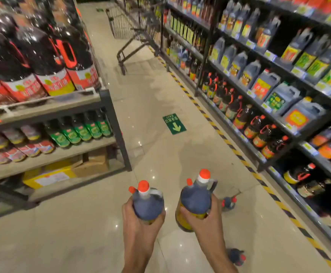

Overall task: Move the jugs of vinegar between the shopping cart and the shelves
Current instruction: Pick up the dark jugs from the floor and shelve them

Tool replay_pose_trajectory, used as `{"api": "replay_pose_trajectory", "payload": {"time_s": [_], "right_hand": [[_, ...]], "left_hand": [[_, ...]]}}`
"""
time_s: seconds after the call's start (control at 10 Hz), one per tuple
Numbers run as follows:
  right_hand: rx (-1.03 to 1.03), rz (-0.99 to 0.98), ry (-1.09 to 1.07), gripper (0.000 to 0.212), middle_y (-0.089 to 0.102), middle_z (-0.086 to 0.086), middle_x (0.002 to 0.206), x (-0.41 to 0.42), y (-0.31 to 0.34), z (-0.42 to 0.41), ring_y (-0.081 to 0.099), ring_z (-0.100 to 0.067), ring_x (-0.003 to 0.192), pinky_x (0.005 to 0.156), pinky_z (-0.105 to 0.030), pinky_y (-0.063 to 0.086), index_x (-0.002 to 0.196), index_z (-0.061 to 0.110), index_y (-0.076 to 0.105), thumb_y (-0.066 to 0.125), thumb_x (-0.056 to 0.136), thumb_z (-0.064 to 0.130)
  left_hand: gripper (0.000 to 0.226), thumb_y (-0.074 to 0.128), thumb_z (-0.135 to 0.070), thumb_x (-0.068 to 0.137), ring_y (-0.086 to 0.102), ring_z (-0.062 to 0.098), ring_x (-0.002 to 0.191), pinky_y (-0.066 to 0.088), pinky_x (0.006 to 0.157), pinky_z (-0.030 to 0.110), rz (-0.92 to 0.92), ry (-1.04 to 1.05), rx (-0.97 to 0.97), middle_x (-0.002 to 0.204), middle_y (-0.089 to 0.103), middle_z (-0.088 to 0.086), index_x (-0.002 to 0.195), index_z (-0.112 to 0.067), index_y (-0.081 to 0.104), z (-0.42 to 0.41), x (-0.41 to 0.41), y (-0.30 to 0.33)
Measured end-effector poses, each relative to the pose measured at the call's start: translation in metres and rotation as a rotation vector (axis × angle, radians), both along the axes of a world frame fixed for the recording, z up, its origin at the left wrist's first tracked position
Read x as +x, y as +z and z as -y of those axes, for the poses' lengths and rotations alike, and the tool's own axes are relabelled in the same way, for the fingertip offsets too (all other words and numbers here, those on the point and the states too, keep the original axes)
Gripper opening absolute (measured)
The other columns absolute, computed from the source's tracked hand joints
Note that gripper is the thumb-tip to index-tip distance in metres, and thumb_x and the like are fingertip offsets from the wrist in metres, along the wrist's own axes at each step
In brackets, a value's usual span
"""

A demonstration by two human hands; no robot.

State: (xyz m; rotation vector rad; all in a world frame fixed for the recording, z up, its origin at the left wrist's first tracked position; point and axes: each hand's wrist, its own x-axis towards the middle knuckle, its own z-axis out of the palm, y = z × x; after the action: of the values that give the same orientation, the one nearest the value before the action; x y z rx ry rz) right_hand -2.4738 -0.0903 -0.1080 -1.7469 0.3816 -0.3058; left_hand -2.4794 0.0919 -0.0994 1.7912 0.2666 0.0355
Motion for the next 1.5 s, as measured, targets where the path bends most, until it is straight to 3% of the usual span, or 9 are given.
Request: {"api": "replay_pose_trajectory", "payload": {"time_s": [0.1,0.3,0.4,0.7,0.8,1.0,1.1,1.2,1.5], "right_hand": [[0.032,-0.020,-0.024,0.067,0.067,0.023,0.096,0.027,0.084,-0.016,0.068,0.006,0.089,0.076,-0.014,0.049,0.104,0.038,0.054,0.096,0.061,0.008],[0.024,0.027,0.045,0.081,0.066,0.028,0.109,0.063,0.199,-0.020,0.065,0.013,0.094,0.080,-0.021,0.050,0.126,0.040,0.050,0.098,0.062,0.024],[0.015,0.041,0.095,0.083,0.066,0.025,0.114,0.093,0.230,-0.020,0.065,0.011,0.097,0.077,-0.020,0.051,0.131,0.039,0.048,0.097,0.064,0.033],[0.001,0.045,0.082,0.090,0.068,0.022,0.116,0.251,0.268,0.026,0.069,-0.006,0.104,0.085,-0.035,0.058,0.133,0.042,0.047,0.096,0.057,0.045],[-0.028,0.056,0.088,0.085,0.067,0.022,0.116,0.317,0.287,0.042,0.068,-0.003,0.101,0.082,-0.032,0.057,0.131,0.043,0.047,0.097,0.062,0.040],[-0.058,0.108,0.065,0.076,0.064,0.027,0.113,0.442,0.328,0.079,0.065,0.009,0.095,0.078,-0.024,0.053,0.123,0.047,0.047,0.095,0.066,0.038],[-0.090,0.120,0.068,0.082,0.057,0.030,0.116,0.504,0.341,0.097,0.062,0.011,0.095,0.075,-0.016,0.047,0.133,0.039,0.041,0.093,0.069,0.038],[-0.105,0.115,0.043,0.092,0.057,0.022,0.122,0.572,0.341,0.116,0.062,-0.006,0.105,0.086,-0.030,0.052,0.142,0.036,0.039,0.093,0.068,0.045],[-0.127,0.117,-0.102,0.099,0.054,0.015,0.134,0.781,0.349,0.166,0.061,-0.015,0.113,0.088,-0.033,0.053,0.147,0.033,0.036,0.091,0.066,0.051]], "left_hand": [[0.097,0.088,-0.038,0.068,0.053,0.006,0.121,0.046,0.098,0.030,0.089,0.012,-0.005,0.134,0.052,-0.013,0.146,-0.030,0.032,-0.018,0.015,0.082],[0.060,0.086,-0.045,0.052,0.068,0.021,0.092,0.057,0.078,0.043,0.179,0.103,0.036,0.102,0.067,-0.001,0.106,-0.038,0.062,-0.027,0.068,0.196],[0.081,0.087,-0.053,0.053,0.061,0.021,0.107,0.052,0.089,0.043,0.221,0.103,0.035,0.114,0.056,-0.001,0.123,-0.028,0.054,-0.026,0.097,0.217],[0.051,0.091,-0.016,0.070,0.062,-0.015,0.088,0.043,0.065,0.002,0.261,0.003,0.083,0.092,0.065,-0.039,0.098,-0.041,0.057,0.000,0.268,0.270],[0.052,0.090,-0.032,0.072,0.064,-0.007,0.100,0.048,0.080,0.012,0.270,-0.008,0.070,0.105,0.065,-0.024,0.109,-0.034,0.054,0.013,0.330,0.284],[0.046,0.087,-0.006,0.077,0.067,-0.010,0.088,0.049,0.070,0.011,0.354,-0.055,0.024,0.094,0.071,-0.034,0.106,-0.034,0.065,0.049,0.462,0.317],[0.053,0.093,-0.025,0.069,0.069,-0.003,0.093,0.054,0.074,0.017,0.322,-0.043,-0.012,0.100,0.073,-0.026,0.112,-0.036,0.064,0.063,0.533,0.320],[0.086,0.083,-0.062,0.049,0.067,0.015,0.102,0.056,0.084,0.036,0.292,-0.002,-0.023,0.110,0.066,-0.019,0.125,-0.042,0.049,0.082,0.607,0.319],[0.092,0.081,-0.066,0.047,0.068,0.019,0.106,0.058,0.087,0.044,0.308,-0.138,-0.022,0.119,0.068,-0.010,0.129,-0.042,0.047,0.147,0.849,0.324]]}}
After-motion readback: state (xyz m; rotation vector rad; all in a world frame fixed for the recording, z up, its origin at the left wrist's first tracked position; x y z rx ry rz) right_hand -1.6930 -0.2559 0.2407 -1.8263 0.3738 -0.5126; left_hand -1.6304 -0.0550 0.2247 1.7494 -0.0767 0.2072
